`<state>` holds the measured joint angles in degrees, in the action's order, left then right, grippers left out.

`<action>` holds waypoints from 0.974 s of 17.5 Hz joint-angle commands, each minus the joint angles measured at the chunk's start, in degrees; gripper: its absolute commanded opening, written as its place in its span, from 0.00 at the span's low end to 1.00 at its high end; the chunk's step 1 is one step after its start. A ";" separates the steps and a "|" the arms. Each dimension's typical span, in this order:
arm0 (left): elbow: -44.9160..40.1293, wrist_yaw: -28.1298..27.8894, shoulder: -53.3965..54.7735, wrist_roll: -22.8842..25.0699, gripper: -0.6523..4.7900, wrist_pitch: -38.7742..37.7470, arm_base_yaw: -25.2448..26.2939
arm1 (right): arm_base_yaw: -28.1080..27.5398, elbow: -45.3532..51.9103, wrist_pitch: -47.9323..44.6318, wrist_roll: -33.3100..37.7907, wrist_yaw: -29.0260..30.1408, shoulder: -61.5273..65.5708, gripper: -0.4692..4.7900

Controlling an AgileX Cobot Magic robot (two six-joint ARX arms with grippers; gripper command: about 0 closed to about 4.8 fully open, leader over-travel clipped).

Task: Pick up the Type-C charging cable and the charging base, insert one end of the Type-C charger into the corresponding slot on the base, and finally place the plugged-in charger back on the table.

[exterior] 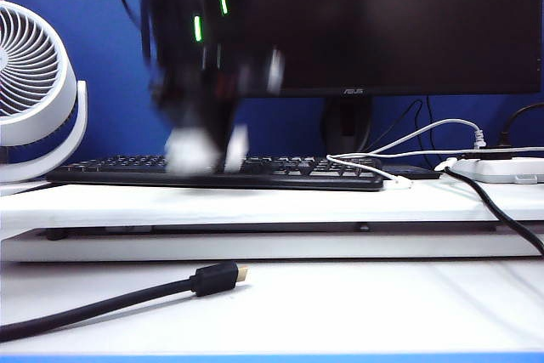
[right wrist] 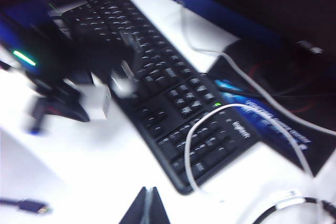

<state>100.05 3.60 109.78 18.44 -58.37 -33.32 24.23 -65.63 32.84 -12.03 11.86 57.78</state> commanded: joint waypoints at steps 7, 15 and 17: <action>0.63 27.21 -20.46 -6.45 0.11 25.24 -0.31 | 0.07 -0.35 -0.74 -9.79 -4.04 3.82 0.08; 0.63 25.57 -31.10 -12.00 0.11 29.70 0.15 | -1.09 -2.19 3.96 -33.03 -4.48 17.11 0.08; 0.63 25.59 -32.17 -13.18 0.11 29.75 0.15 | -2.12 -4.22 4.17 -37.11 -4.46 21.24 0.08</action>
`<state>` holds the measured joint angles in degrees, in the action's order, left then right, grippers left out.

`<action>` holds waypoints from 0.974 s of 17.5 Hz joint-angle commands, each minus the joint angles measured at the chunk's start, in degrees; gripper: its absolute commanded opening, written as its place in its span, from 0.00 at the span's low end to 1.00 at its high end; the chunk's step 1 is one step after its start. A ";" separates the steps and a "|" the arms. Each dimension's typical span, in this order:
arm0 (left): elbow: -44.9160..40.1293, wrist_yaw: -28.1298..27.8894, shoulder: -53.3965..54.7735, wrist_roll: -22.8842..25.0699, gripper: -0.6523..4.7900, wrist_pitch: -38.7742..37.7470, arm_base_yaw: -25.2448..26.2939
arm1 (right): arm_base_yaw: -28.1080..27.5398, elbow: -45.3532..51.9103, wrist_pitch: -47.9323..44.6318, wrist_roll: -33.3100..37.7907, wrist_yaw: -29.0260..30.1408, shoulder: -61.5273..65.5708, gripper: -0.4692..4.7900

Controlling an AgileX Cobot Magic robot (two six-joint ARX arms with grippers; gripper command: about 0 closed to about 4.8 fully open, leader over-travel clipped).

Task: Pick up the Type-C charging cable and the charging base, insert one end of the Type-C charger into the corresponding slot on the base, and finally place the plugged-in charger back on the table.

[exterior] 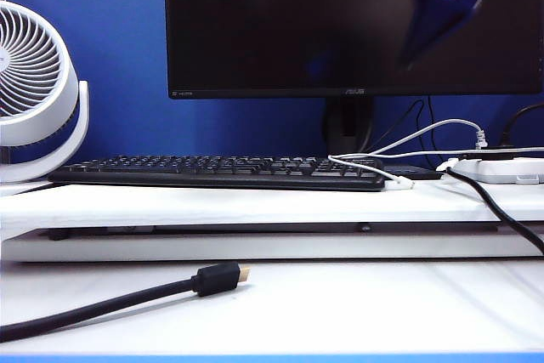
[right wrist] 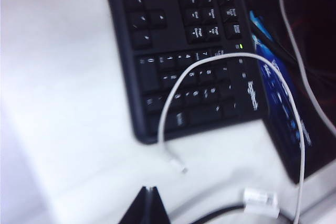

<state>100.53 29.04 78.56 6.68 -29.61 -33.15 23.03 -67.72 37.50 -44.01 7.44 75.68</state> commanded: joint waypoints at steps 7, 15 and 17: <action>0.15 0.20 -1.84 -1.60 0.11 -0.55 -0.04 | -1.31 -3.26 -6.03 -17.79 -6.03 13.94 0.51; 0.13 0.35 -1.84 -1.55 0.11 -4.00 -0.04 | -2.29 -3.28 -6.10 -17.77 -5.77 20.96 0.49; 0.13 0.35 -1.84 -1.55 0.11 -4.02 -0.04 | -2.64 -3.28 -6.08 -17.75 -5.07 21.62 0.46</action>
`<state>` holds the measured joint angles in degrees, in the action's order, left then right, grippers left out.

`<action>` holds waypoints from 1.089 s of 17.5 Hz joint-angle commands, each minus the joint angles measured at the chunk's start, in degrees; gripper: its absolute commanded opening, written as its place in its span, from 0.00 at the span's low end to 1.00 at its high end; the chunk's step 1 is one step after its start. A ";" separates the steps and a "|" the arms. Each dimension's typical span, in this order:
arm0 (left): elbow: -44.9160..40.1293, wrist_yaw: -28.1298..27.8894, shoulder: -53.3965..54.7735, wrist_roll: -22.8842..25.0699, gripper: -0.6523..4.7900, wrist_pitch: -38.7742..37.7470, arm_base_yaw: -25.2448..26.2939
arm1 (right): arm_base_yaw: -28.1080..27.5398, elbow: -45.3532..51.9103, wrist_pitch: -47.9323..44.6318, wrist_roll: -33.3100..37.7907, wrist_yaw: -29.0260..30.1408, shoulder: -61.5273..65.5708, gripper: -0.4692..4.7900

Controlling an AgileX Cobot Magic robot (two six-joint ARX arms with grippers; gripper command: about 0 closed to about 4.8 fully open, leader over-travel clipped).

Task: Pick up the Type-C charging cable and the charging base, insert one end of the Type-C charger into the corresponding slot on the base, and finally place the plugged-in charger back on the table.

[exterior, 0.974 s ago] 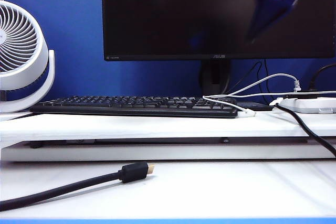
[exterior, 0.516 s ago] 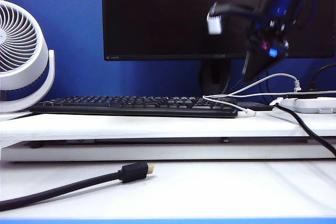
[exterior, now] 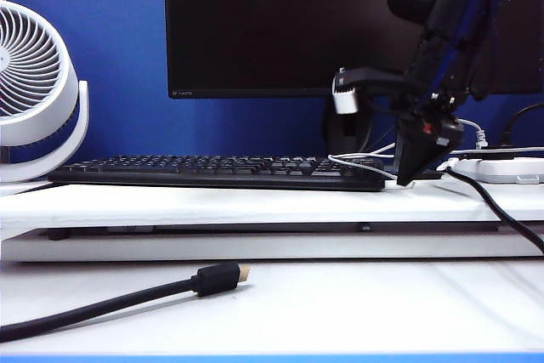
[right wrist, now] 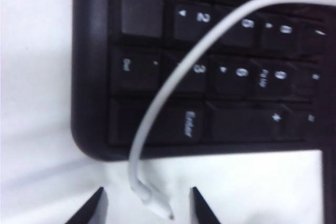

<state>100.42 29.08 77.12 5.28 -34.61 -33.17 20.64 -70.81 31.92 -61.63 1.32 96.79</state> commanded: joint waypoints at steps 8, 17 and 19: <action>0.24 0.28 -0.39 -0.13 0.11 1.01 -0.02 | -2.03 -0.39 0.61 0.09 2.99 1.77 0.09; 0.24 0.28 -0.39 0.17 0.11 1.22 -0.02 | -2.21 -14.10 -2.60 26.67 21.31 -6.95 0.09; 0.24 0.28 -0.39 0.20 0.11 1.51 -0.02 | -2.21 -16.06 -6.58 32.83 25.90 -10.29 0.09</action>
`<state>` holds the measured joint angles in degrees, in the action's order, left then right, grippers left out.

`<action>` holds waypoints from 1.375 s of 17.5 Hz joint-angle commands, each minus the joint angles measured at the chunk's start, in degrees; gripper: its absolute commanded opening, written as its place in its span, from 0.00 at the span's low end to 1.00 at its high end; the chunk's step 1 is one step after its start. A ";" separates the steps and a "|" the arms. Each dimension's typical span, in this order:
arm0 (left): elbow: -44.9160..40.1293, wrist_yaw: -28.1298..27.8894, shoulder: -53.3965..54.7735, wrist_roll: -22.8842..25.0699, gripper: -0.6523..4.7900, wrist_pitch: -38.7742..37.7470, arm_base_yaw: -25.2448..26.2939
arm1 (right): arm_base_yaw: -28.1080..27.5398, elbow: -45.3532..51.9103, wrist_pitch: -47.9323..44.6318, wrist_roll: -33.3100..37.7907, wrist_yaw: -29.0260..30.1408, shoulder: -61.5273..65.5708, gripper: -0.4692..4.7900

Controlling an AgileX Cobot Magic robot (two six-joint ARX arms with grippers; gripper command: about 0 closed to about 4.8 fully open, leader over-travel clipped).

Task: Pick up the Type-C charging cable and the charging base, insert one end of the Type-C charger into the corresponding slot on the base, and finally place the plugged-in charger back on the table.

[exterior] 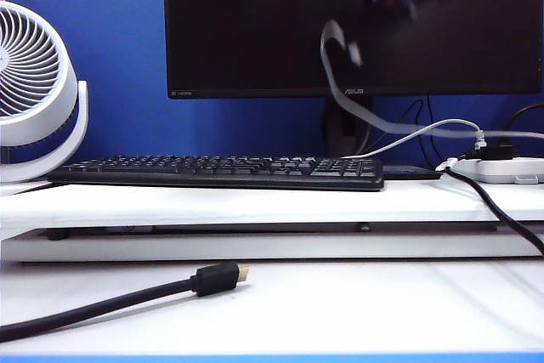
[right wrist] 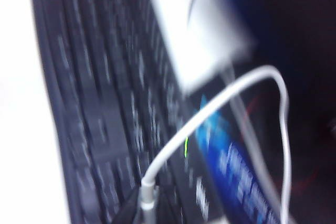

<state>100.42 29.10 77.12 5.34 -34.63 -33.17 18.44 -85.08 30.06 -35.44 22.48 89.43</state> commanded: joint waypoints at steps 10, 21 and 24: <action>0.24 3.37 -0.37 0.17 0.11 4.07 -0.02 | 0.00 -3.56 -42.47 50.88 21.79 -12.61 0.09; 0.24 29.05 0.39 -2.93 0.11 14.62 -0.07 | 2.47 -3.54 -62.86 80.87 33.83 -12.61 0.09; 0.22 33.31 1.49 -6.10 0.11 14.49 -0.04 | 4.04 -3.54 -60.39 80.87 35.12 -12.61 0.09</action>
<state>100.44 61.06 78.63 1.02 -21.56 -33.19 22.02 -88.29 -30.98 45.23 57.12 77.06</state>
